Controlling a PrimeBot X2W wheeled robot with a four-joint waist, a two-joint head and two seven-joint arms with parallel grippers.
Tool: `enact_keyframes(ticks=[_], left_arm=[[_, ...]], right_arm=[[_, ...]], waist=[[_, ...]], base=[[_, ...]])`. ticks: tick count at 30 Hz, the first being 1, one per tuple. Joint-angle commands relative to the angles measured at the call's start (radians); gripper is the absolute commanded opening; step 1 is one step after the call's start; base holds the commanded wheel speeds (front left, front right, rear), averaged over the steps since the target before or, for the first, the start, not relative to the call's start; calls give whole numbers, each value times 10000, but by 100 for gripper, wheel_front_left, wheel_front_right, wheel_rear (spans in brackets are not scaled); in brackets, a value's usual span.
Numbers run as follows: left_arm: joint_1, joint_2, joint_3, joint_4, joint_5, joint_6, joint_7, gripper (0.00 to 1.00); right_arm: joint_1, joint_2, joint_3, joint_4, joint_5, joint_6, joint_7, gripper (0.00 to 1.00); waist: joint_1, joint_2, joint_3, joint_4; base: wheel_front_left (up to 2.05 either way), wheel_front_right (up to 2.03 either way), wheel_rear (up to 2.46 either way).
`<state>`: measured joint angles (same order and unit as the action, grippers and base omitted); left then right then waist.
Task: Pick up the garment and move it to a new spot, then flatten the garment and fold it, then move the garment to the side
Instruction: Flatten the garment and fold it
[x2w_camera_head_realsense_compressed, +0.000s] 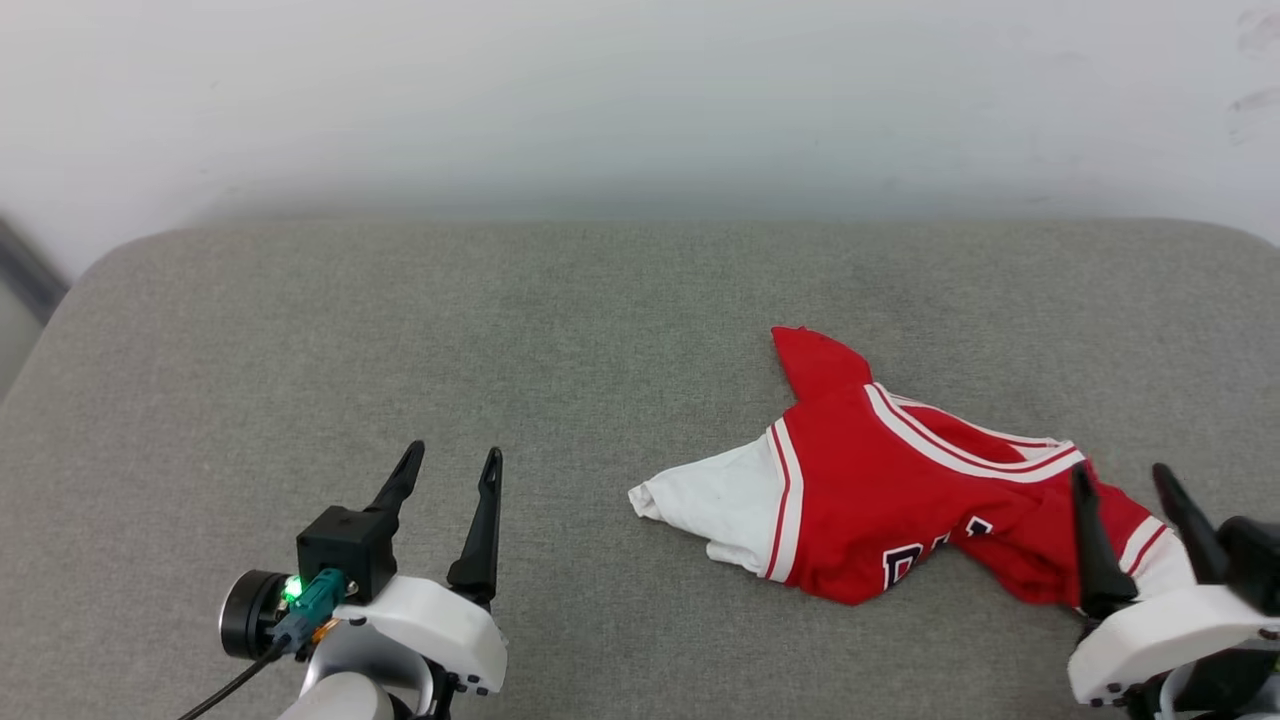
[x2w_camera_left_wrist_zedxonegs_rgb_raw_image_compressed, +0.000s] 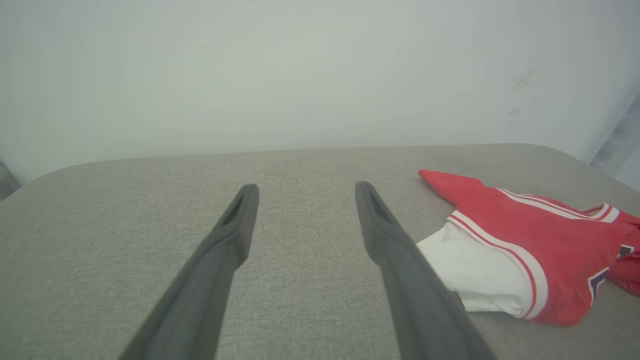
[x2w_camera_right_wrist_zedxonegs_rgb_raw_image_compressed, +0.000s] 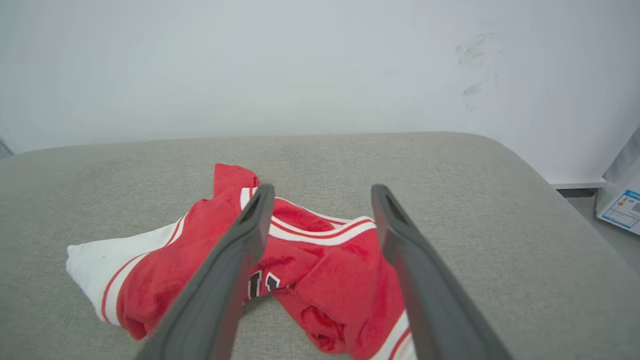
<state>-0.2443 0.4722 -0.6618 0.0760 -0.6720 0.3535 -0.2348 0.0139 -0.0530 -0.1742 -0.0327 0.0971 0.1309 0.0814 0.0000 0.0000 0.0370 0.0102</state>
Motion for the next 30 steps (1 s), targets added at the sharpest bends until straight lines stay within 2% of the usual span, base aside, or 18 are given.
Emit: enact_keyframes(ticks=[1,7,12,20,26,27,28,30], left_arm=[[155,69,18,7,-35,62,27,100],[230,136,-35,37,-93,141,210,100],[-483,66,-257,52,78,-51,643,100],[-2600,-353,-898,613,-127,-1137,2547,100],[-3675,-404,-1399,1295,-631,-2093,4355,100],[-3675,-404,-1399,1295,-631,-2093,4355,100],[-3916,-342,-1614,1553,-701,-2398,4934,100],[-4045,-309,-1779,1842,-917,-2664,5541,100]], right_arm=[[173,35,199,-92,163,-3,-179,100],[306,33,798,-545,121,-4,-544,100],[252,35,1018,-974,-16,-3,-434,100],[-234,35,1281,-1153,116,-3,-396,100],[-515,37,1439,-1049,195,-3,-553,100],[-515,37,1439,-1049,195,-3,-553,100],[-607,35,1484,-978,238,-3,-591,100],[-670,35,1520,-884,294,-3,-629,100]], waist=[[0,0,-118,-85],[0,0,-227,-276],[0,0,32,-474],[0,0,954,-985],[0,0,1584,-1342],[0,0,1584,-1342],[0,0,1778,-1447],[0,0,1945,-1532]], base=[[0,0,0],[0,0,0],[0,0,0],[0,0,0],[0,0,0],[0,0,0],[0,0,0],[0,0,0]])
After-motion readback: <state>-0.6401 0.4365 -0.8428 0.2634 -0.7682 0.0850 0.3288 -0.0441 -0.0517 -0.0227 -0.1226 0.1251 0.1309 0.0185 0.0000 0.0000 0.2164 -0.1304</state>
